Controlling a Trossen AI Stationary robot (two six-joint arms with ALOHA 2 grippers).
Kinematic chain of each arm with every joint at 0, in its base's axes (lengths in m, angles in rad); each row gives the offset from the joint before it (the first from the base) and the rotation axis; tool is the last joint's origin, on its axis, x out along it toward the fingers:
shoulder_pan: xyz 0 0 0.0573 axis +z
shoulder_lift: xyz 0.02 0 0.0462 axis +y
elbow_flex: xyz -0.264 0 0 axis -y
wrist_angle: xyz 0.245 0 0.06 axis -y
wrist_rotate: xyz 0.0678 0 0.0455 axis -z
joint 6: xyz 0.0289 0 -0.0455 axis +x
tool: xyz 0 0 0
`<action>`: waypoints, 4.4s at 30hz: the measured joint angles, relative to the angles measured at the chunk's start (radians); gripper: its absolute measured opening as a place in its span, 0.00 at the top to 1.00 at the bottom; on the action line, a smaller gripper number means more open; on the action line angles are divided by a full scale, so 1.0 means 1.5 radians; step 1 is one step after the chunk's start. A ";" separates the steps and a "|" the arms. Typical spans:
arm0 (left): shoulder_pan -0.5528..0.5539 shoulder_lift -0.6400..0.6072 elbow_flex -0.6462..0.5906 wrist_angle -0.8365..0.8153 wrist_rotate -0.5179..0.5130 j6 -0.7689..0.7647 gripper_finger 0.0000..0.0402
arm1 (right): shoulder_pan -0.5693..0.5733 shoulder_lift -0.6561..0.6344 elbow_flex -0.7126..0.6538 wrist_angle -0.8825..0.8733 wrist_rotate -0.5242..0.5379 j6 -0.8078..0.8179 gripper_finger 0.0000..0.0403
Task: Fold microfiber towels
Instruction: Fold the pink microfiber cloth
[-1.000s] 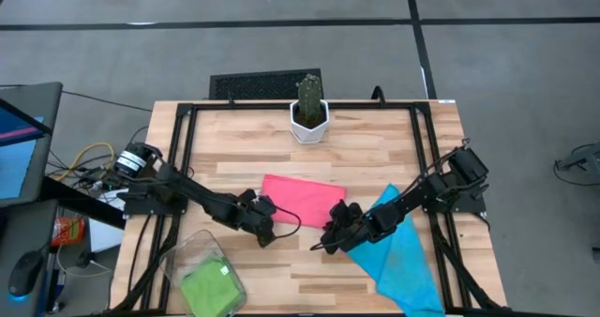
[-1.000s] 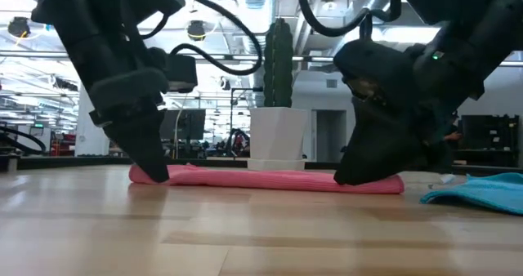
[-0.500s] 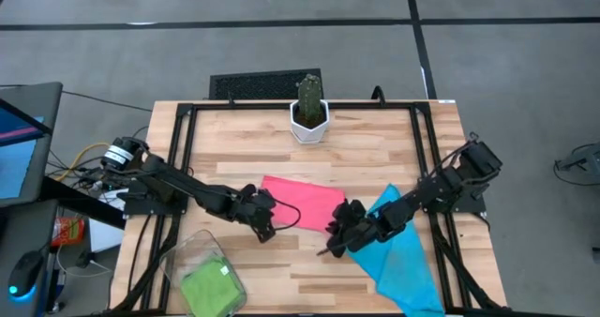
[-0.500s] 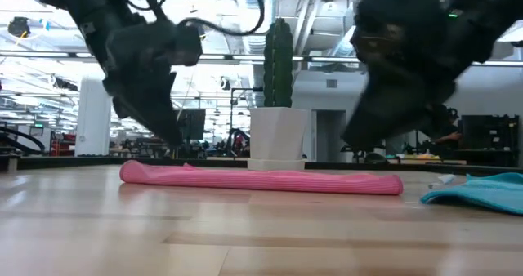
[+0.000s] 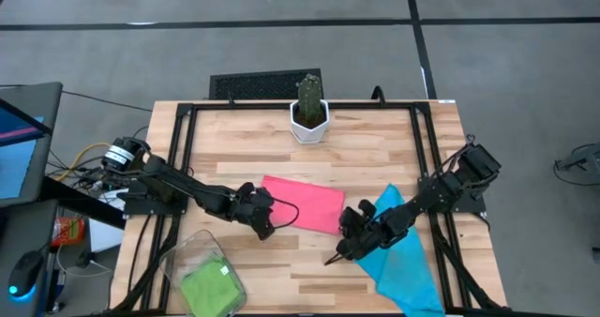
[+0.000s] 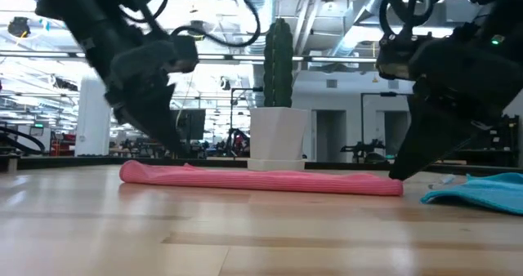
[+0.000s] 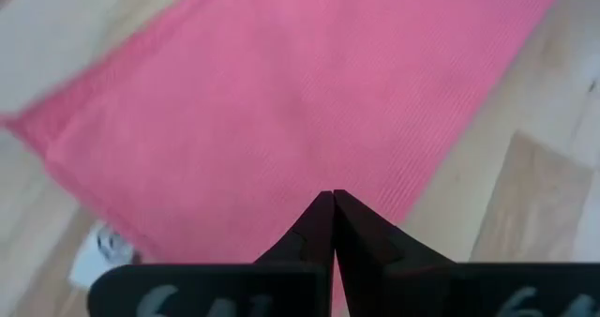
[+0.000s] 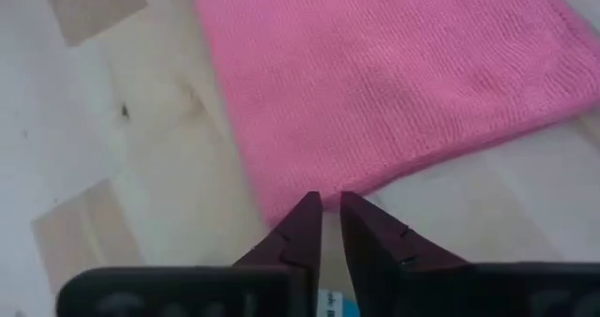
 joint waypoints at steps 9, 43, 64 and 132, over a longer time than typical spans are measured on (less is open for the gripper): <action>-0.001 -0.001 -0.048 0.023 0.032 -0.045 1.00 | 0.002 -0.015 -0.001 -0.041 0.007 0.010 0.87; 0.011 -0.001 -0.072 0.081 0.028 -0.044 1.00 | 0.020 -0.008 -0.001 0.109 0.093 -0.075 0.95; 0.007 0.012 0.002 0.267 0.029 0.029 1.00 | 0.015 0.012 0.000 0.085 0.061 -0.053 0.95; -0.018 0.176 0.179 0.159 0.075 0.080 1.00 | 0.006 0.054 0.081 -0.069 -0.054 -0.206 0.96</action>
